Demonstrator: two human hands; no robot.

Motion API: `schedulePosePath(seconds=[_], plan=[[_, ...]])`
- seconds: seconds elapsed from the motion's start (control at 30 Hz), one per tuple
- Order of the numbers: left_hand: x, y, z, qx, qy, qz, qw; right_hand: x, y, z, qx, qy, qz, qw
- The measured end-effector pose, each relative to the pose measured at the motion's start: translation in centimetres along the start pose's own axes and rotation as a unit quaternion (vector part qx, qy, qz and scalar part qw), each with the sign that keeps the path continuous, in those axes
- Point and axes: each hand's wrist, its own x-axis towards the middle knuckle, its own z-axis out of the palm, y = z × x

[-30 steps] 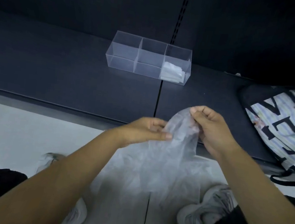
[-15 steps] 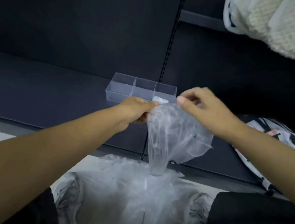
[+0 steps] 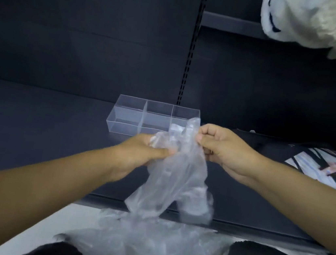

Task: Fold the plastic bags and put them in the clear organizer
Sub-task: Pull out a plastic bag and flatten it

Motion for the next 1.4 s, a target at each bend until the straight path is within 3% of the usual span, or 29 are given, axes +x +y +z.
schedulePosePath(seconds=[0.07,0.17,0.27,0.53,0.67,0.77,0.87,0.97,1.07,1.2,1.27,1.4], plan=[[1.5,-2.0,0.2,-0.057,0.064,-0.023,0.996,0.9,1.8,0.0,0.026,0.056,0.053,0.997],[3.3,-4.8,0.8,-0.064,0.127,-0.010,0.990,2.0,4.7,0.3,0.093,0.039,0.126,0.987],[3.9,-7.1,1.6,-0.101,0.126,0.001,0.987,2.9,7.3,1.2,0.043,0.034,0.116,0.992],[5.4,-12.1,-2.1,-0.113,0.239,-0.045,0.963,4.4,13.7,-1.1,0.105,0.176,0.131,0.970],[5.9,-13.7,-3.8,-0.154,0.316,-0.085,0.932,5.1,15.5,-1.0,0.045,0.264,0.093,0.959],[6.0,-12.4,-4.7,-0.049,0.388,-0.045,0.919,5.6,14.8,-0.1,-0.011,0.236,0.033,0.971],[6.4,-8.2,-3.2,0.046,0.255,0.028,0.965,6.3,12.7,1.7,-0.008,0.156,-0.020,0.988],[7.2,-5.8,-0.4,0.076,0.130,0.039,0.988,6.7,10.5,3.0,-0.001,0.124,-0.077,0.989],[7.5,-5.6,0.0,0.009,0.167,0.039,0.985,6.4,9.4,2.2,-0.005,0.063,-0.058,0.996],[7.7,-7.2,-2.9,-0.041,0.277,-0.027,0.959,5.5,10.3,-2.3,-0.099,-0.081,0.074,0.989],[8.2,-8.5,-4.5,-0.059,0.306,-0.066,0.948,5.4,11.5,-4.7,-0.125,-0.059,0.108,0.984],[8.7,-11.8,-6.1,-0.109,0.298,-0.133,0.939,5.4,14.4,-7.7,-0.107,0.110,0.113,0.982]])
